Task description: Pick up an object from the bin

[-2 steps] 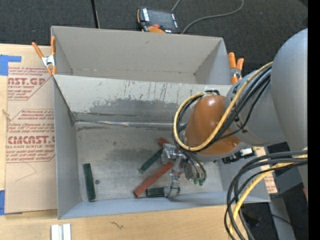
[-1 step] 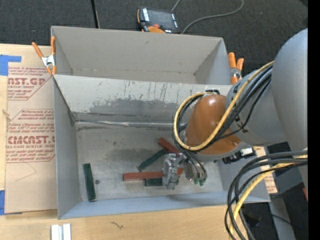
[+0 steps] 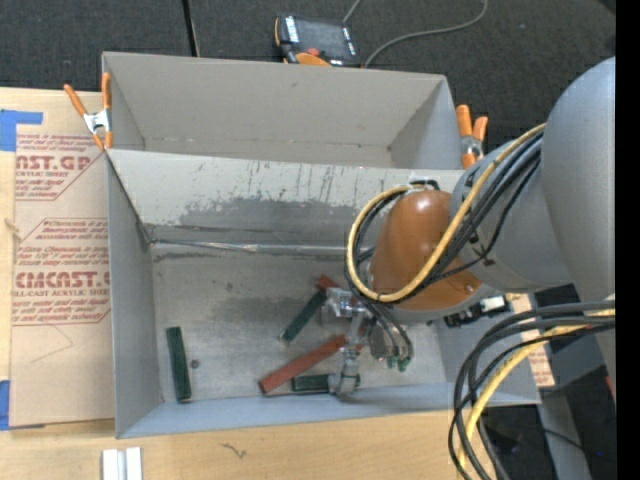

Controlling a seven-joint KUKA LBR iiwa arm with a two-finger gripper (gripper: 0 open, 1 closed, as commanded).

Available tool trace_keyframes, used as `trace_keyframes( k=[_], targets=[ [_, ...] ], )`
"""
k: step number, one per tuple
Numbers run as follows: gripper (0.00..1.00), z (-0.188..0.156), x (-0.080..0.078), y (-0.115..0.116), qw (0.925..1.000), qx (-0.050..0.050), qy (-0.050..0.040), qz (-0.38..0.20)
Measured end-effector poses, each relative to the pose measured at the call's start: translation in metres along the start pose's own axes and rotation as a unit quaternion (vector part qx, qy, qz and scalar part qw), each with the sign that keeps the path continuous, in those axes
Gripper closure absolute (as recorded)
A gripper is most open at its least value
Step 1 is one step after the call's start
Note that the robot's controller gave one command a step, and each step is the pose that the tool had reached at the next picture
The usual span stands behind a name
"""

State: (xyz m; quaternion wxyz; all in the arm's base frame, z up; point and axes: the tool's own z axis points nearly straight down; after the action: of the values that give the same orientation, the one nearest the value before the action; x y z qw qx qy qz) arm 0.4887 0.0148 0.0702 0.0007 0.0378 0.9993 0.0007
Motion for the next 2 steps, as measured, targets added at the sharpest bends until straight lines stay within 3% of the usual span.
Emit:
trace_keyframes(
  k=[1, 2],
  targets=[
    [1.00, -0.0024, 0.0002, 0.0001, 1.0000, 0.000, 0.0024, -0.001],
    [1.00, -0.0040, -0.0015, -0.0060, 0.9592, -0.001, -0.0080, -0.283]
  ],
)
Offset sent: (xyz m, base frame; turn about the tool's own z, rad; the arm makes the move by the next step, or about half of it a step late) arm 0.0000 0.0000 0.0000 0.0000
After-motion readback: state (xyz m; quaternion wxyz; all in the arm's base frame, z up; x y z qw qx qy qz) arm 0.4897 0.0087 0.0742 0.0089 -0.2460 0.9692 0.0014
